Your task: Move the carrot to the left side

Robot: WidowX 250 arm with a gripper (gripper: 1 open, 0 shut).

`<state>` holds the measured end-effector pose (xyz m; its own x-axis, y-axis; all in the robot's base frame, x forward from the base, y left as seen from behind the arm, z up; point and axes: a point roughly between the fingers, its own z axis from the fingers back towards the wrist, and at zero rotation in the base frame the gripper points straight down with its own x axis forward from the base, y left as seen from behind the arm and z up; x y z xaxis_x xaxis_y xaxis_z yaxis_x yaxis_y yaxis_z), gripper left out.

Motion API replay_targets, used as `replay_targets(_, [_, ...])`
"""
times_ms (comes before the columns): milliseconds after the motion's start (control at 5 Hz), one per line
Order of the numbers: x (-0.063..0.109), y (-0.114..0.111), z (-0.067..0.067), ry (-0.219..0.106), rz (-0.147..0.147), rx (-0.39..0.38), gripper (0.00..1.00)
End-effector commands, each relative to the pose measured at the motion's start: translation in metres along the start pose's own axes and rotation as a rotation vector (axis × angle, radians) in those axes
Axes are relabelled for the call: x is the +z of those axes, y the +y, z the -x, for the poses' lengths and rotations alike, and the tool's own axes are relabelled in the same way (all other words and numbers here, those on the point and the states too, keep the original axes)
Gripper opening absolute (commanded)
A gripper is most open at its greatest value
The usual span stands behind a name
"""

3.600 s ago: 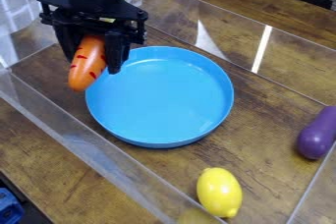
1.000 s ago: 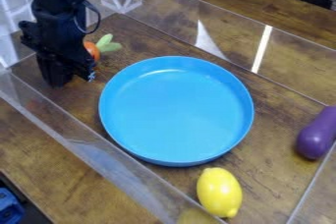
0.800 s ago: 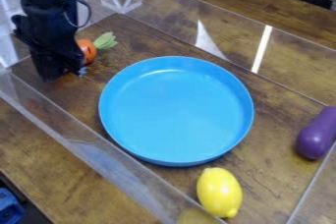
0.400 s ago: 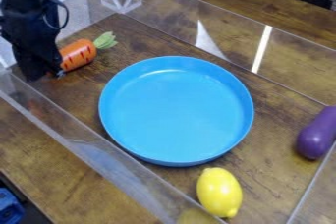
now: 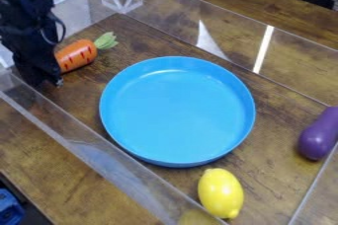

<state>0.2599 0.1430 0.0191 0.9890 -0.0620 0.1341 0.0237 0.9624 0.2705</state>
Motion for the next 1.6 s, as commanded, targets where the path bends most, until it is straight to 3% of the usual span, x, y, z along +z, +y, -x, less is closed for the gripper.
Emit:
replay_targets(0, [0.003, 0.012, -0.003, -0.019, -0.026, -0.008, 0.00])
replay_targets(200, [0.001, 0.019, -0.007, -0.021, -0.030, -0.025, 0.00])
replay_targets(600, [0.007, 0.031, -0.024, -0.073, -0.014, -0.089, 0.00])
replay_targets(800, [0.021, 0.050, -0.033, -0.125, 0.002, -0.172, 0.00])
replay_targets(1000, [0.041, 0.067, -0.050, -0.183, -0.001, -0.212, 0.00])
replay_targets(1200, [0.034, 0.064, -0.052, -0.179, -0.016, -0.181, 1.00])
replay_targets(1400, [0.022, 0.059, -0.049, -0.177, -0.016, -0.180, 1.00])
